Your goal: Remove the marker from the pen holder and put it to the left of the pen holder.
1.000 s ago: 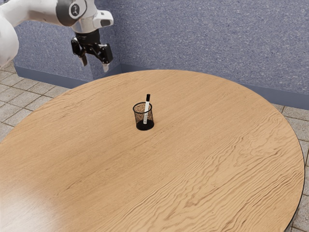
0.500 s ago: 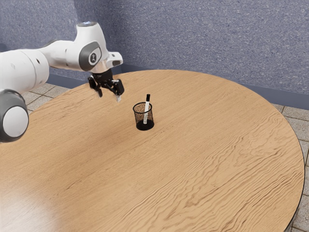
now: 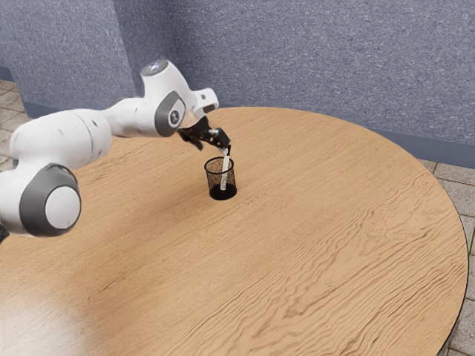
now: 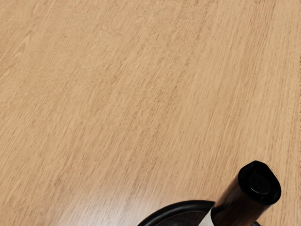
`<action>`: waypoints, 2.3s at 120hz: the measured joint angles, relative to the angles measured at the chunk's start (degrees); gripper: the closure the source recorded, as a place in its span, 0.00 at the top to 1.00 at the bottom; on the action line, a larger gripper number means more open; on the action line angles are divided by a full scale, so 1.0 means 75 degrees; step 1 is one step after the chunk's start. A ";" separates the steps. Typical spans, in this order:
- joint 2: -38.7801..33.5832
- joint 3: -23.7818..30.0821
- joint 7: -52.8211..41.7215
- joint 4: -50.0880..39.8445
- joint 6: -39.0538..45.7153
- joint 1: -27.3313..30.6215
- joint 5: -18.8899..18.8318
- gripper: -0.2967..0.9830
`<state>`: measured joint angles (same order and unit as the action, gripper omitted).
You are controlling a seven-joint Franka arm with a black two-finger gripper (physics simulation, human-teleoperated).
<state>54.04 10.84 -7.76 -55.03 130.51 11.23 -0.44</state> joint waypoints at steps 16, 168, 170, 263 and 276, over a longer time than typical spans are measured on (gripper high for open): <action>0.0226 0.0072 -0.0087 0.0009 0.0663 0.0003 0.0000 0.75; 0.0168 0.0271 -0.0267 0.0158 0.0701 0.0002 -0.0472 0.20; 0.0135 0.0271 -0.0261 0.0171 0.0650 0.0002 -0.0503 0.20; -0.0661 -0.0113 -0.0146 0.0575 -0.1812 0.0342 -0.1688 0.19; -0.0631 -0.0114 -0.0109 0.0572 -0.2517 0.0344 -0.2228 0.19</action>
<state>49.30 9.99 -8.58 -50.74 111.63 13.81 -17.15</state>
